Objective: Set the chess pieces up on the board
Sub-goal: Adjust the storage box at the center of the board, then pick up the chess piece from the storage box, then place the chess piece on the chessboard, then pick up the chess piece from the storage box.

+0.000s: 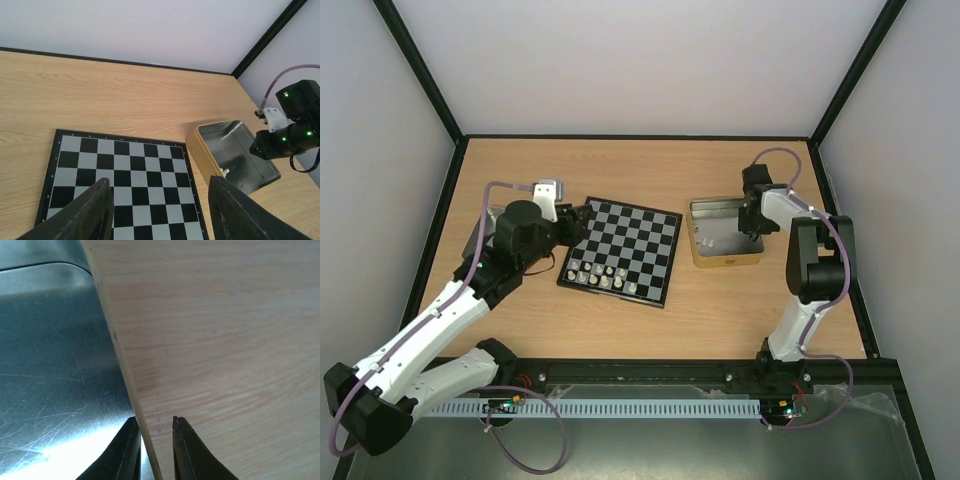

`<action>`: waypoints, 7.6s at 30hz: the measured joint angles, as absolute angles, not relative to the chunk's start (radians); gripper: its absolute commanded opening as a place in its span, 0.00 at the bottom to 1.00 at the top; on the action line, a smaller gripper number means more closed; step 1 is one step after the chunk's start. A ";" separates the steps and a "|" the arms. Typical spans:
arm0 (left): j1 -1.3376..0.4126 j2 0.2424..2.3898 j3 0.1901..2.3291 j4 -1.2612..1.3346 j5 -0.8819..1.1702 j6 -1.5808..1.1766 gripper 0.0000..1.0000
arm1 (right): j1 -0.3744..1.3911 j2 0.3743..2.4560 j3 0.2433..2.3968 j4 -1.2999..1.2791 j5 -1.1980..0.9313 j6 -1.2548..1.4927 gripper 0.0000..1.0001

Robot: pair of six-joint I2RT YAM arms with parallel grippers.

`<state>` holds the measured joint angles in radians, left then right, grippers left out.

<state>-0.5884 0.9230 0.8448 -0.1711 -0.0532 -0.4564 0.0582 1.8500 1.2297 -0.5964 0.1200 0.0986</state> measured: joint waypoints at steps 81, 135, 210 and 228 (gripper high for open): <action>-0.548 0.999 0.836 -0.095 -0.083 -0.461 0.55 | 0.374 1.734 1.002 -0.431 0.014 0.474 0.05; -0.499 0.966 0.830 -0.131 -0.167 -0.507 0.54 | 0.893 1.826 1.168 -0.482 -0.208 0.471 0.13; -0.470 0.957 0.829 -0.134 -0.105 -0.509 0.55 | 0.348 1.731 0.974 -0.287 -0.043 0.601 0.19; -0.470 0.963 0.829 -0.132 -0.094 -0.513 0.55 | 0.348 1.627 0.974 -0.292 -0.001 0.585 0.02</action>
<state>-0.4698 0.9634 0.8291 -0.1322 -0.0940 -0.5125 0.3477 1.6268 0.9737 -0.2916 -0.0010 0.5854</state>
